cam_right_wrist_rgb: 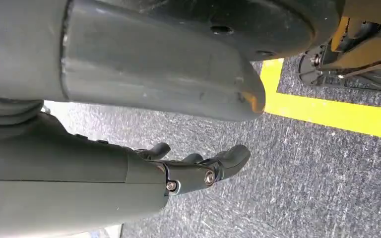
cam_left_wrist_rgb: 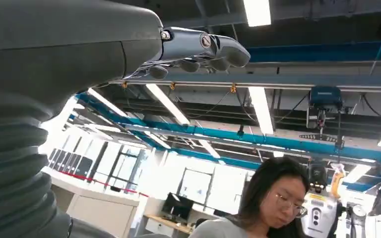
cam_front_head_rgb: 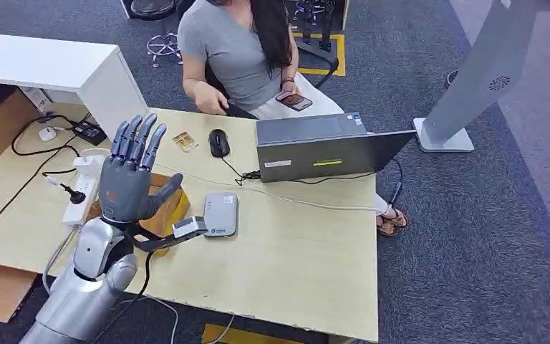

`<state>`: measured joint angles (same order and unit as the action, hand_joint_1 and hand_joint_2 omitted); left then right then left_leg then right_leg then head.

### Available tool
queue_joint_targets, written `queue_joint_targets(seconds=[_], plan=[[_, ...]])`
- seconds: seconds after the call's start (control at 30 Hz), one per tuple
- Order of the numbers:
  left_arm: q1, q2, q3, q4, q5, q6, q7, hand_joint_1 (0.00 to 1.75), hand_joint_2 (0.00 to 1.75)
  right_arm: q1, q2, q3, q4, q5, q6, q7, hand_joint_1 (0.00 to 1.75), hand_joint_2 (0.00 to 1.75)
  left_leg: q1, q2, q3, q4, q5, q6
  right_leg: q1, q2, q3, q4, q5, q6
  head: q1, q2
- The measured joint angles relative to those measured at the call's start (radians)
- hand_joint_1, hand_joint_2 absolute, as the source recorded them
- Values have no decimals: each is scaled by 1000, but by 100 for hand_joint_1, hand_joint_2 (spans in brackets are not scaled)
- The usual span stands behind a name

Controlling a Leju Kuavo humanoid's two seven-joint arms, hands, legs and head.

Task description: Pass the card to the sensor for recognition and then transmit it.

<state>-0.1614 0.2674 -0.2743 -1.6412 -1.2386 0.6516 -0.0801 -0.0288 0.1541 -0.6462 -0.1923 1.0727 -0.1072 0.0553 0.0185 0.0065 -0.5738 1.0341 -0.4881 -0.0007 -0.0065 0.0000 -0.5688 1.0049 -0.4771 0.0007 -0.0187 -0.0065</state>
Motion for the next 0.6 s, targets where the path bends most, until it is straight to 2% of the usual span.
queue_joint_targets(seconds=[0.2,0.27,0.3,0.37,0.43,0.53,0.6], plan=[[3,0,1,-5,0,0,-2,0,175,0,0,-1,0,-1,0,0,0,0,0,0,0,0,0,0,0,0,0,0,0,0,0,0],[41,0,10,-31,2,2,-7,0,175,2,0,-10,0,-2,-5,0,0,0,0,-1,0,0,0,0,0,0,0,0,0,0,0,0],[71,0,16,-56,9,11,-18,0,175,1,0,-13,0,-5,-8,0,0,0,0,-1,-1,0,0,0,0,-1,0,0,0,0,0,0],[259,-3,53,-182,23,40,-75,0,175,5,0,-36,0,-23,-16,0,0,0,0,1,-1,0,-2,0,0,1,-1,0,-2,1,0,0],[319,-6,62,-213,21,40,-80,0,175,5,0,-46,0,-30,-23,-3,0,0,0,1,-1,0,-3,0,0,1,-1,0,-3,1,0,0],[397,-6,63,-245,11,10,-53,0,175,6,0,-64,0,-43,-32,-8,0,0,0,1,-1,0,-3,1,0,1,-1,0,-3,1,0,0],[444,1,63,-254,2,-56,-6,0,175,6,0,-76,0,-45,-35,-8,0,0,0,0,-1,0,-3,0,0,1,-1,0,-3,1,0,0]])
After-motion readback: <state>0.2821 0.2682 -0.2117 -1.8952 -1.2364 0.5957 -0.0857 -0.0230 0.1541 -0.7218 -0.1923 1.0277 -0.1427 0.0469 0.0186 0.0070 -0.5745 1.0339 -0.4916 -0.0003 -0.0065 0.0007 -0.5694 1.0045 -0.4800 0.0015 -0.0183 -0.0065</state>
